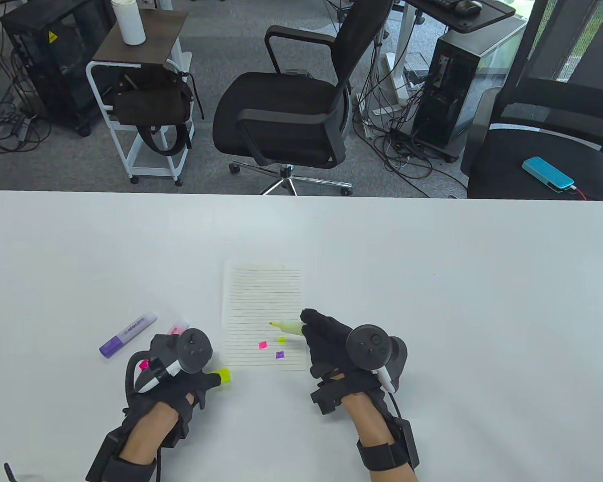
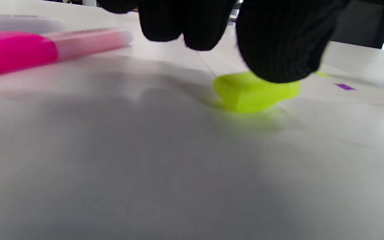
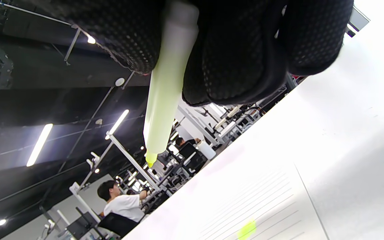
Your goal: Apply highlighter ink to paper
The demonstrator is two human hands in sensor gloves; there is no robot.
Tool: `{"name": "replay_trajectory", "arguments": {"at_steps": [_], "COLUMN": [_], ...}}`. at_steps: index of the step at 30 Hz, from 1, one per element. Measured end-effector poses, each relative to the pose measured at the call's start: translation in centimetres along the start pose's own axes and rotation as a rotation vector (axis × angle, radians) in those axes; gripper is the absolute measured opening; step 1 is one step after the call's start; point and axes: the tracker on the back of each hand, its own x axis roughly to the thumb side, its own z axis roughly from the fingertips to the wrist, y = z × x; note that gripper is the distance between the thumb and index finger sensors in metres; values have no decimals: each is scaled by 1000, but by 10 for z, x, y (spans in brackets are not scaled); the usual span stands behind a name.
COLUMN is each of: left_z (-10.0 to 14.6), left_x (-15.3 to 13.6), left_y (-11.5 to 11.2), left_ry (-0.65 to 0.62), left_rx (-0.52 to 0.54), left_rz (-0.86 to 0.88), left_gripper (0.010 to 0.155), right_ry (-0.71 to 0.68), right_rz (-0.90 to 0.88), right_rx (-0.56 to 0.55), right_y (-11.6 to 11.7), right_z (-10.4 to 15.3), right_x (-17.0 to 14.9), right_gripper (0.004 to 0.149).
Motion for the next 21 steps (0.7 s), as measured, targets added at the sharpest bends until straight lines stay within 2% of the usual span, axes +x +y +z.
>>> {"name": "replay_trajectory", "arguments": {"at_steps": [3, 6, 12, 14, 21], "left_z": [-3, -5, -8, -9, -10], "left_x": [13, 18, 16, 15, 18], "left_y": [-7, -11, -12, -13, -9], "left_ry": [-13, -19, -45, -83, -193], "left_rx": [1, -10, -22, -36, 22], "left_rz": [-83, -113, -81, -60, -108], "left_gripper": [75, 70, 66, 67, 68], "right_ry": [0, 2, 4, 3, -7], "right_rz": [5, 7, 11, 13, 10], "right_rx": [8, 8, 15, 20, 30], "right_y": [1, 1, 2, 3, 5], "right_z": [0, 0, 0, 0, 1], "right_x": [0, 0, 0, 1, 3], "right_gripper": [40, 40, 40, 40, 40]}}
